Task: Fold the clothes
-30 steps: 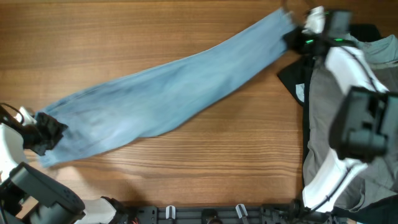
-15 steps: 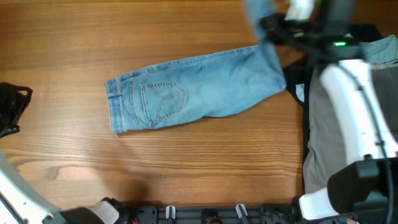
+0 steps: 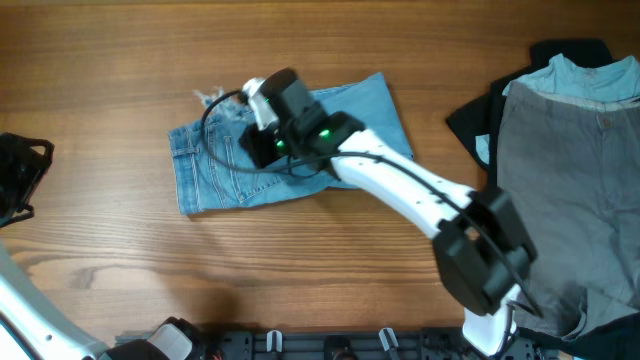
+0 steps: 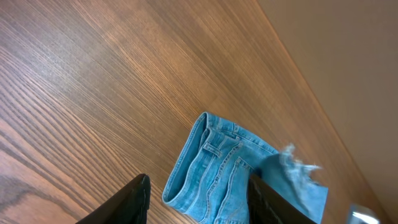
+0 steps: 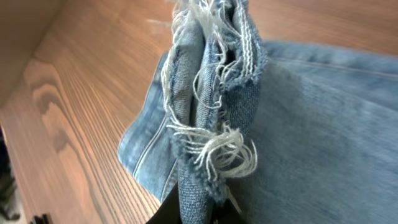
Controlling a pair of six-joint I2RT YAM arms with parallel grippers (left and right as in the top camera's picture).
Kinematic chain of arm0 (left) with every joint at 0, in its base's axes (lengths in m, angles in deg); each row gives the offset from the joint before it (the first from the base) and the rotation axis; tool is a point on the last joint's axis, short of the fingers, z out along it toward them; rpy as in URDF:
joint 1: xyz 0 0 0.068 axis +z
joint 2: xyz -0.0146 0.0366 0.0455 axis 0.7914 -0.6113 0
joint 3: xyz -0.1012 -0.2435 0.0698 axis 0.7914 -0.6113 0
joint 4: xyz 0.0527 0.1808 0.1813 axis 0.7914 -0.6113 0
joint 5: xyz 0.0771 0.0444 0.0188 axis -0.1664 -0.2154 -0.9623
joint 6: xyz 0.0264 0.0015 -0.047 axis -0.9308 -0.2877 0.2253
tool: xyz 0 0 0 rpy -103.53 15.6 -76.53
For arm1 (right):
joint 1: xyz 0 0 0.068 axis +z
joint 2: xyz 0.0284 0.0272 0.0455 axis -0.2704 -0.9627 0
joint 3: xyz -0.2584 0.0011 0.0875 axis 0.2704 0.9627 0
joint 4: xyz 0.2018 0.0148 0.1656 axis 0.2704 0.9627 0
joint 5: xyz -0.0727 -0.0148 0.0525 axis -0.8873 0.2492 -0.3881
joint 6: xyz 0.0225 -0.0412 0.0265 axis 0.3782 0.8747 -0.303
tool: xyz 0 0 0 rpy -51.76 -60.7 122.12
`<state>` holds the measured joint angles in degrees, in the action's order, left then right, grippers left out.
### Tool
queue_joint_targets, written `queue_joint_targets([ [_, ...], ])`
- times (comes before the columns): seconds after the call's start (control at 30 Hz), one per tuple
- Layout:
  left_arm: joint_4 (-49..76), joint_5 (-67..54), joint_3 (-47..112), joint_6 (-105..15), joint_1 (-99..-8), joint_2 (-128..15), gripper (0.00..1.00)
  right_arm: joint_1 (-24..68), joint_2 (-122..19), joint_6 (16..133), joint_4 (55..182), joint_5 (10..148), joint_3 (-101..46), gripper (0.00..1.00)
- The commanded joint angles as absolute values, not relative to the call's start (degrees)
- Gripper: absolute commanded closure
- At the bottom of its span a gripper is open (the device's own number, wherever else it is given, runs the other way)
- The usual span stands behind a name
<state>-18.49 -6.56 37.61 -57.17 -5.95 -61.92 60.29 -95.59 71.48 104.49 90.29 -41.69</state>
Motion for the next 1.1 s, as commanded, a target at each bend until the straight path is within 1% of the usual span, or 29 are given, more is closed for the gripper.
queue_joint_targets([
  [0.0, -18.5, -5.6, 38.5, -57.2, -6.3, -61.5, 0.5, 63.1, -96.9, 70.5, 99.0, 89.9, -42.3, 0.86],
  [0.03, -18.5, -5.6, 38.5, -57.2, -6.3, -61.5, 0.5, 63.9, -96.9, 71.3, 96.7, 89.9, -42.3, 0.73],
  [0.07, -18.5, -5.6, 38.5, -57.2, -6.3, -61.5, 0.5, 64.4, -96.9, 72.0, 96.1, 89.9, -42.3, 0.37],
  [0.1, -18.5, -5.6, 38.5, -57.2, -6.3, -61.5, 0.5, 64.6, -96.9, 73.0, 96.1, 90.1, -42.3, 0.22],
  [0.13, -18.5, -5.6, 38.5, -57.2, -6.3, -61.5, 0.5, 64.7, -96.9, 74.5, 96.4, 90.6, -42.3, 0.14],
  [0.17, -18.5, -5.6, 38.5, -57.2, -6.3, -61.5, 0.49, 64.6, -96.7, 75.0, 96.8, 90.6, -42.4, 0.1],
  [0.27, -18.5, -5.6, 38.5, -57.2, -6.5, -61.5, 0.48, 62.1, -94.0, 74.8, 97.5, 89.5, -42.4, 0.09],
  [0.33, -18.5, -5.6, 38.5, -57.3, -8.2, -61.8, 0.51, 57.7, -89.7, 73.9, 102.3, 85.8, -42.4, 0.1],
  [0.37, -18.5, -5.6, 38.5, -57.6, -9.3, -62.0, 0.54, 55.8, -88.2, 72.4, 105.3, 83.8, -42.4, 0.1],
  [0.4, -18.5, -4.6, 38.5, -59.8, -11.4, -62.4, 0.59, 52.3, -85.9, 70.5, 110.5, 81.2, -42.4, 0.16],
  [0.43, -18.6, -3.7, 38.4, -62.4, -14.6, -63.0, 0.63, 49.0, -84.5, 69.8, 114.8, 80.3, -42.4, 0.26],
  [0.47, -18.5, -3.5, 38.3, -64.2, -18.0, -63.8, 0.66, 45.7, -83.9, 69.8, 118.7, 80.3, -42.4, 0.42],
  [0.5, -18.5, -3.5, 38.1, -66.3, -21.7, -64.8, 0.68, 42.4, -83.8, 69.9, 122.5, 80.9, -42.4, 0.55],
  [0.53, -18.5, -3.5, 37.9, -67.9, -24.7, -65.7, 0.72, 40.0, -84.1, 70.2, 125.3, 81.7, -42.3, 0.63],
  [0.6, -18.5, -3.9, 37.9, -71.0, -31.3, -69.0, 0.84, 35.3, -85.5, 72.3, 130.4, 84.3, -41.6, 0.76],
  [0.67, -17.5, -6.4, 37.9, -70.9, -36.7, -73.2, 0.92, 32.1, -87.8, 79.8, 133.1, 90.3, -39.6, 0.81],
  [0.77, -16.0, -8.2, 37.9, -71.0, -43.1, -81.4, 0.96, 31.3, -91.8, 84.5, 133.8, 93.3, -34.6, 0.82],
  [0.87, -15.2, -11.0, 37.9, -70.7, -45.9, -88.4, 0.96, 31.5, -95.8, 84.7, 132.1, 93.4, -30.7, 0.83],
  [0.93, -15.0, -13.5, 37.9, -70.5, -47.2, -93.9, 0.96, 31.5, -99.6, 82.5, 130.5, 93.1, -28.5, 0.83],
  [0.97, -14.9, -14.4, 37.9, -70.5, -47.4, -96.1, 0.96, 31.4, -101.4, 81.0, 130.3, 93.1, -28.1, 0.85],
  [1.03, -14.6, -15.2, 37.9, -70.4, -47.3, -100.8, 0.96, 31.0, -105.1, 76.9, 130.4, 92.9, -27.9, 0.94],
  [1.07, -14.4, -15.9, 37.9, -70.1, -47.2, -103.1, 0.96, 30.9, -106.1, 75.4, 130.3, 93.0, -27.9, 0.95],
])
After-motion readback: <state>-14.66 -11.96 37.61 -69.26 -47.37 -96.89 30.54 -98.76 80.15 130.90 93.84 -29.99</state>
